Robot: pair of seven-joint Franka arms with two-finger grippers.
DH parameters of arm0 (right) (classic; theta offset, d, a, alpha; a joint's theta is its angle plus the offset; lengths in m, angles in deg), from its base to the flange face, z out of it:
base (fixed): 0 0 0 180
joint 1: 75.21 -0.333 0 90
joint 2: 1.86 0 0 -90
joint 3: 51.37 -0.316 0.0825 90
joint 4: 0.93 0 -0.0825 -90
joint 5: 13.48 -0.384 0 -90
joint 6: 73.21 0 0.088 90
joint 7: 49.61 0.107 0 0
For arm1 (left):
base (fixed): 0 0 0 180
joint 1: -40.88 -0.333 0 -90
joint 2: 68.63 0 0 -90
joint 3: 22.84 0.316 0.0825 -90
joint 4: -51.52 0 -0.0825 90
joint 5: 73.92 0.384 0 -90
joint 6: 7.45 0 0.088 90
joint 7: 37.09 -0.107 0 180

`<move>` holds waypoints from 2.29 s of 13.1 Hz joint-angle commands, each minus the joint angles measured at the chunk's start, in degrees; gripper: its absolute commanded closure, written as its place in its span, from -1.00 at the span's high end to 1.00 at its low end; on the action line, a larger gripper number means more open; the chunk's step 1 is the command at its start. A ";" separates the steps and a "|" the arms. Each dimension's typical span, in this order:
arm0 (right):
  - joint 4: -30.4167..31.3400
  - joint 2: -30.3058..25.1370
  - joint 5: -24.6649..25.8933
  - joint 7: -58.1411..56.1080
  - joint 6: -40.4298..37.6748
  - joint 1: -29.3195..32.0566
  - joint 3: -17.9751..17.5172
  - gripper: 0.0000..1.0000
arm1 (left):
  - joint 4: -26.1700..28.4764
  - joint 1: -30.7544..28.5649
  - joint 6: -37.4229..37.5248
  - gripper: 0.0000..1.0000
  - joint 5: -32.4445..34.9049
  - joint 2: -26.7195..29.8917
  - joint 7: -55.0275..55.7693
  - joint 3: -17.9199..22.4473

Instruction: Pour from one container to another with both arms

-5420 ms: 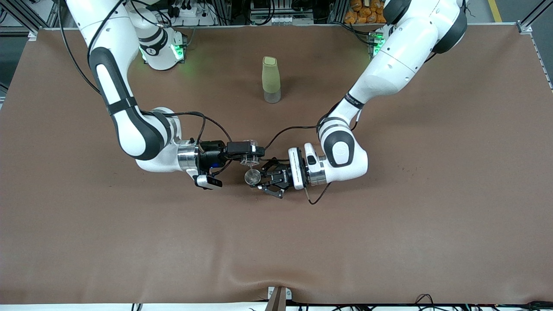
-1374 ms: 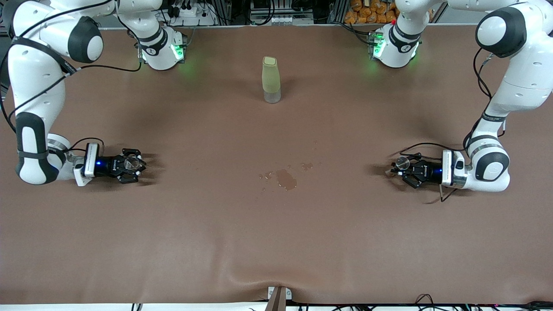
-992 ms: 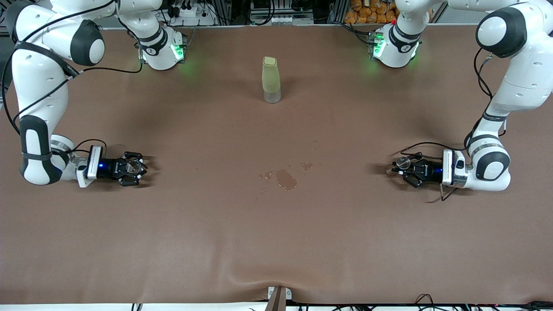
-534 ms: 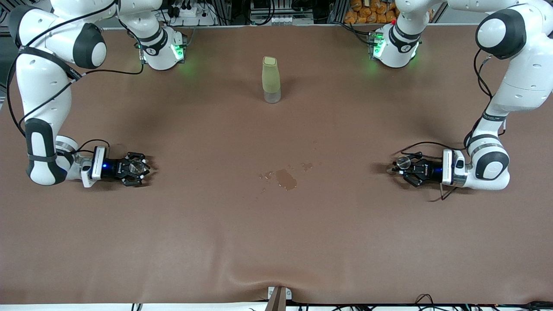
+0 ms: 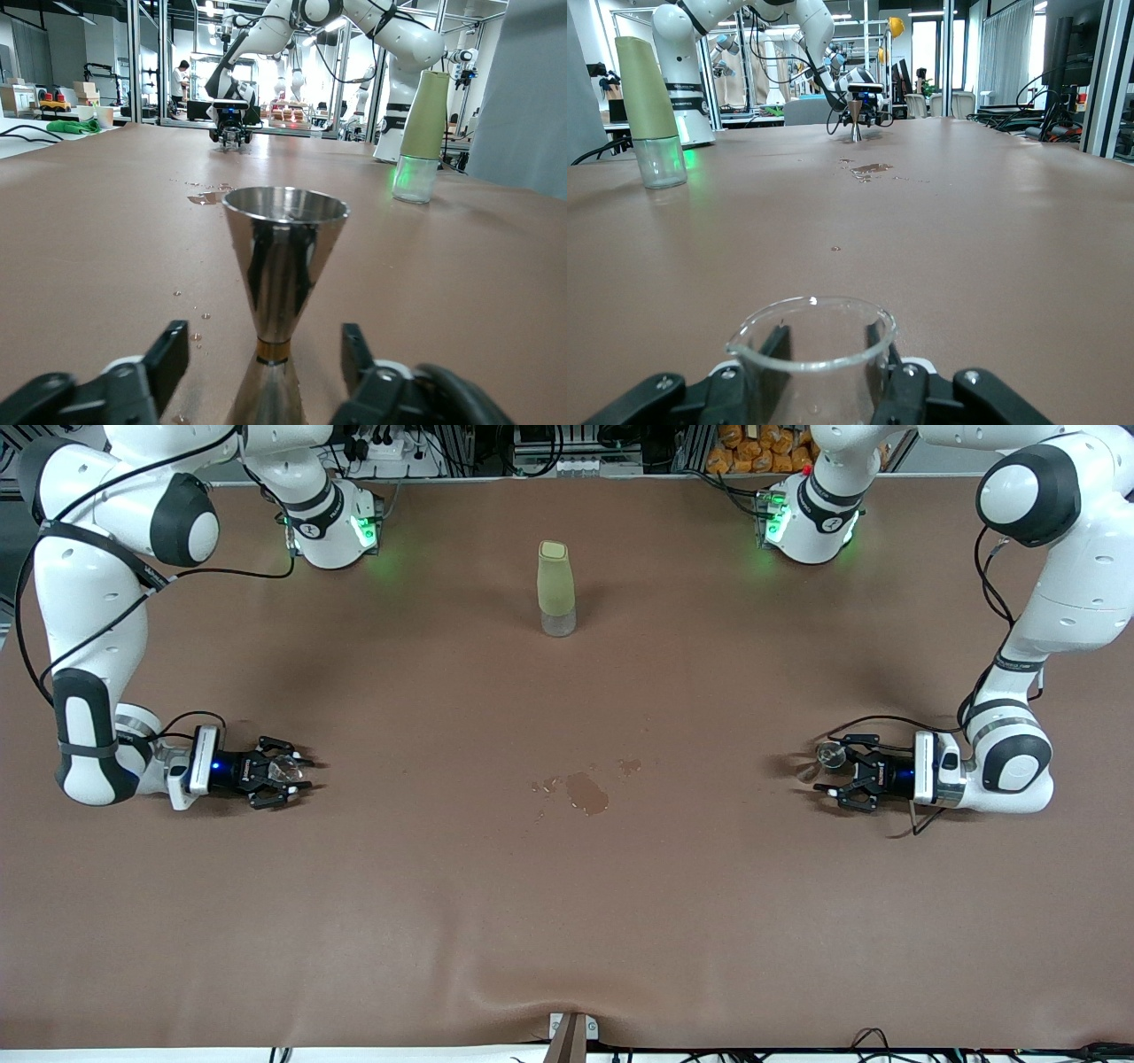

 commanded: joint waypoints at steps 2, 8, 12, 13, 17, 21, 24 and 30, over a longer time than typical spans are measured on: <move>-1.00 -0.09 -0.25 -1.57 -0.55 0.90 -0.01 1.00 | -1.35 -0.13 0.78 1.00 2.35 0.66 1.02 1.48; -3.27 -3.77 7.03 11.07 -1.25 0.20 7.62 1.00 | -6.27 -3.21 3.33 1.00 8.32 5.05 21.90 3.25; -8.45 -6.32 14.94 21.87 -1.70 -0.68 14.82 1.00 | -9.34 -2.41 3.33 1.00 9.29 11.99 44.46 -1.83; -9.60 -6.68 16.44 24.69 -1.78 -1.29 16.84 1.00 | -10.48 -2.41 3.33 1.00 11.56 13.66 51.05 -3.24; -15.65 -8.87 23.20 39.26 -5.02 -4.45 25.99 1.00 | -14.08 3.19 2.89 1.00 24.82 24.03 79.53 -5.19; -18.31 -16.58 33.30 55.61 -6.97 -6.74 28.73 1.00 | -15.33 8.82 2.80 1.00 30.19 28.51 97.92 -5.28; -18.31 -27.48 43.50 74.39 -7.14 -9.90 27.42 1.00 | -17.00 15.41 2.19 1.00 41.26 32.03 111.55 -5.28; -18.22 -46.12 59.33 111.32 -10.04 -11.23 9.87 1.00 | -16.82 20.52 -2.38 1.00 46.55 33.97 128.17 -5.54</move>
